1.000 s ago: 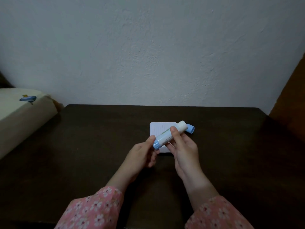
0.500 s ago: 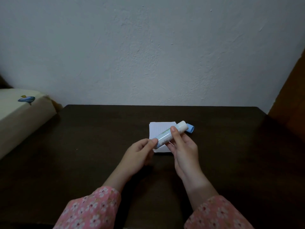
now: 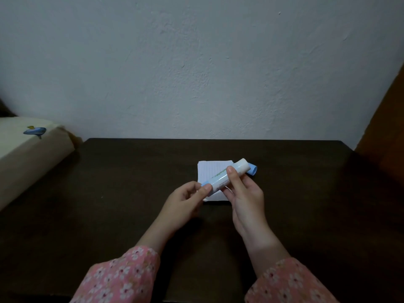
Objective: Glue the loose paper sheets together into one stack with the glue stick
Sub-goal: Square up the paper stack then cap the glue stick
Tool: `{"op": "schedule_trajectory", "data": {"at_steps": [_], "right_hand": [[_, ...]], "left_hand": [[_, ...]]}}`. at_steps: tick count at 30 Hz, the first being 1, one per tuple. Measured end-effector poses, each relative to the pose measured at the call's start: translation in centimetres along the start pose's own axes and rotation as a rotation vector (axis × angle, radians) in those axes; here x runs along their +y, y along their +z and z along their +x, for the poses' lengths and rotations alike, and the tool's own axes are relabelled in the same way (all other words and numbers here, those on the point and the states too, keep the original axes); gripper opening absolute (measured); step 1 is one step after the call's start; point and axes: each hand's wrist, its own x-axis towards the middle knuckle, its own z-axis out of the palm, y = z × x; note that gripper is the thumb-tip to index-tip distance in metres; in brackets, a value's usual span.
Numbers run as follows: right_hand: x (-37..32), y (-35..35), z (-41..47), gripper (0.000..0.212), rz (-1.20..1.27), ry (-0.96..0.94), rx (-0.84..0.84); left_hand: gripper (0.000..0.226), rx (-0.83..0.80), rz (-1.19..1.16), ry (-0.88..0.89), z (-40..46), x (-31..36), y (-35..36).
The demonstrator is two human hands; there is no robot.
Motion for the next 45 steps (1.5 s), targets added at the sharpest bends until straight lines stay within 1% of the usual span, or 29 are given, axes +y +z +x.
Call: {"op": "schedule_trajectory", "data": {"at_steps": [3, 5, 7, 9, 11, 14, 18, 23, 25, 28, 29, 31, 33, 36, 37, 39, 40, 42, 45], "right_hand": [[0.2, 0.1, 0.0, 0.019, -0.005, 0.007, -0.001], [0.2, 0.0, 0.0, 0.017, 0.002, 0.004, -0.011], [0.2, 0.0, 0.0, 0.015, 0.006, -0.001, -0.024], [0.2, 0.0, -0.1, 0.016, 0.003, 0.002, -0.028], [0.3, 0.0, -0.1, 0.016, 0.003, 0.003, -0.027], [0.1, 0.0, 0.0, 0.016, 0.024, -0.005, -0.008], [0.0, -0.1, 0.0, 0.010, 0.041, -0.005, 0.008], [0.0, 0.1, -0.1, 0.008, 0.049, 0.004, 0.003], [-0.1, 0.1, -0.2, 0.007, 0.048, 0.012, 0.002], [0.0, 0.1, -0.2, 0.008, 0.050, 0.011, -0.015], [0.1, 0.1, -0.2, 0.008, 0.049, 0.007, -0.021], [0.1, 0.2, -0.2, 0.009, 0.038, 0.000, -0.026], [0.1, 0.1, -0.2, 0.008, 0.035, 0.000, -0.027], [0.0, 0.0, -0.2, 0.008, 0.038, 0.002, -0.015], [-0.1, -0.1, -0.1, 0.008, 0.042, 0.001, -0.013], [0.0, -0.1, -0.1, 0.009, 0.044, 0.000, -0.008], [0.0, -0.1, 0.0, 0.010, 0.041, -0.001, -0.007], [0.0, -0.1, 0.0, 0.011, 0.038, 0.000, -0.005], [0.0, -0.1, 0.0, 0.009, 0.046, 0.002, -0.004]], "left_hand": [[0.037, -0.010, -0.120, -0.055, -0.1, 0.3, 0.6], [0.041, -0.018, -0.193, -0.100, -0.2, 0.7, 1.0], [0.048, -0.016, -0.195, -0.138, -0.2, 0.9, 1.1], [0.052, -0.014, -0.142, -0.147, -0.2, 0.9, 1.0], [0.050, -0.001, -0.107, -0.118, -0.2, 0.6, 1.0], [0.039, 0.011, -0.153, -0.005, -0.1, 0.1, 0.9], [0.029, 0.042, 0.096, 0.107, 0.3, -0.7, 0.2], [0.033, 0.046, 0.277, 0.148, -0.1, -0.7, 0.4], [0.032, 0.039, 0.215, 0.140, -0.2, -0.5, 0.7], [0.043, 0.036, 0.015, -0.007, -0.1, 0.3, 1.0], [0.048, 0.022, -0.015, -0.048, -0.1, 0.5, 1.0], [0.054, 0.009, 0.005, -0.065, 0.0, 0.4, 1.1], [0.055, 0.046, 0.051, -0.002, 0.1, -0.2, 1.0], [0.037, 0.077, 0.139, 0.129, 0.0, -0.6, 0.8], [0.036, 0.079, 0.193, 0.159, 0.1, -0.8, 0.7], [0.036, 0.093, 0.261, 0.185, 0.1, -0.9, 0.5], [0.034, 0.094, 0.253, 0.182, 0.2, -0.9, 0.5], [0.033, 0.083, 0.156, 0.127, 0.2, -0.6, 0.7], [0.046, 0.057, -0.015, -0.031, 0.2, 0.1, 1.0]]}}
